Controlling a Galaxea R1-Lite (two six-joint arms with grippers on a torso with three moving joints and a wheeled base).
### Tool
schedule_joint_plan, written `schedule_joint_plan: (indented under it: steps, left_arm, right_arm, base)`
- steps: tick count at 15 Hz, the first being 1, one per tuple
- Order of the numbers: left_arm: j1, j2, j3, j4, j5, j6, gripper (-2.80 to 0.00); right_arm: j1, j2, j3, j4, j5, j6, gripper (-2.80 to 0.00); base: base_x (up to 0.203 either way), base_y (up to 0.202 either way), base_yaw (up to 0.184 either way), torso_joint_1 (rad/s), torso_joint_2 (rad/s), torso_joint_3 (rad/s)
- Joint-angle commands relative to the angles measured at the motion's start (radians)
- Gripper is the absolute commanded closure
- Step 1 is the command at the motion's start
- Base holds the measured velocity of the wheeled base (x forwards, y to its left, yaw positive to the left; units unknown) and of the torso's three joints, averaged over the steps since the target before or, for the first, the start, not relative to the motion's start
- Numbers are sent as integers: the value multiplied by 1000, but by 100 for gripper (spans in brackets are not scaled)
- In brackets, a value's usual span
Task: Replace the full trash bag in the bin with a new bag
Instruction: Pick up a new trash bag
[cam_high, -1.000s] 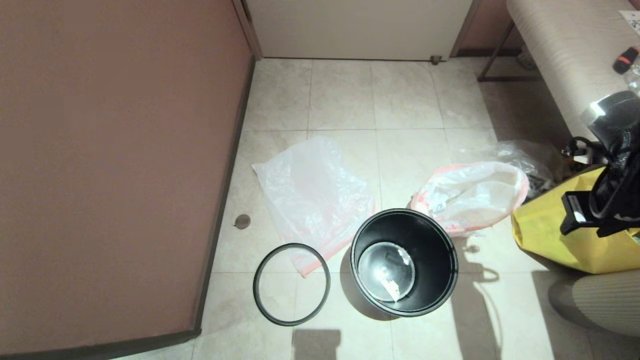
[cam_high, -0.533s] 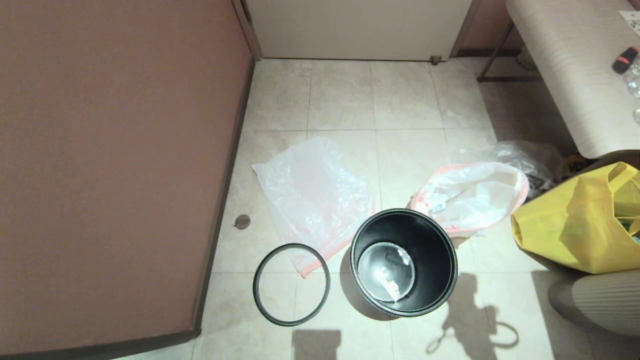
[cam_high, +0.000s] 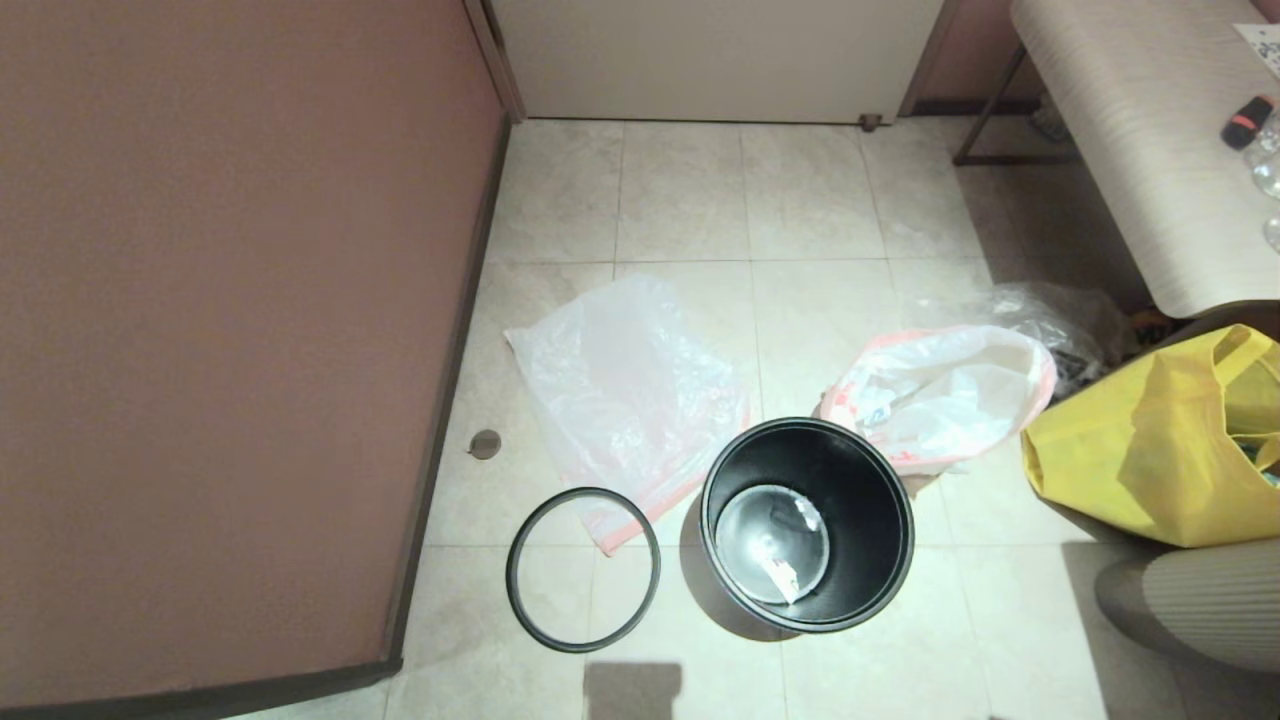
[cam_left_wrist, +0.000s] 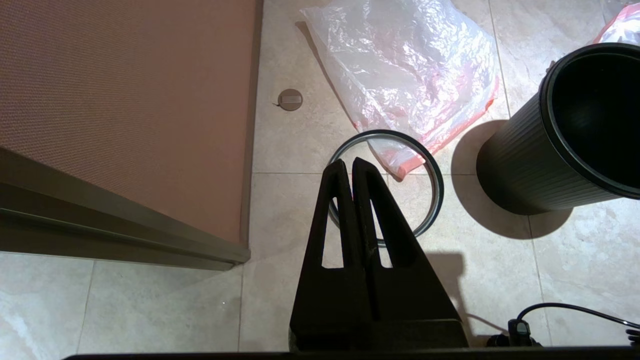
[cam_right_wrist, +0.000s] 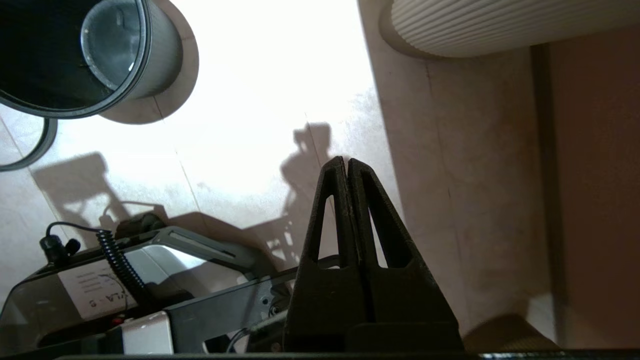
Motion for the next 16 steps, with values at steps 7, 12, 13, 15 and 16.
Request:
schedule_joint_plan:
  steps: [7, 12, 13, 15, 16]
  left_arm:
    - [0, 0, 0, 0, 1, 0, 0]
    - [0, 0, 0, 0, 1, 0, 0]
    - [0, 0, 0, 1, 1, 2, 0]
    - [0, 0, 0, 0, 1, 6, 0]
    - [0, 0, 0, 0, 1, 6, 0]
  right_arm:
    - [-79, -412, 648, -617, 194, -153, 0]
    - [-84, -435, 802, -893, 365, -157, 0]
    - [-84, -435, 802, -891, 365, -131, 0]
    - [-84, -435, 804, -890, 363, -32, 0]
    - [-84, -435, 804, -889, 358, 12, 0]
  base:
    - [0, 0, 0, 0, 0, 0]
    - [0, 0, 0, 0, 0, 0]
    - [0, 0, 0, 0, 0, 0]
    - [0, 0, 0, 0, 0, 0]
    - [0, 0, 0, 0, 0, 0]
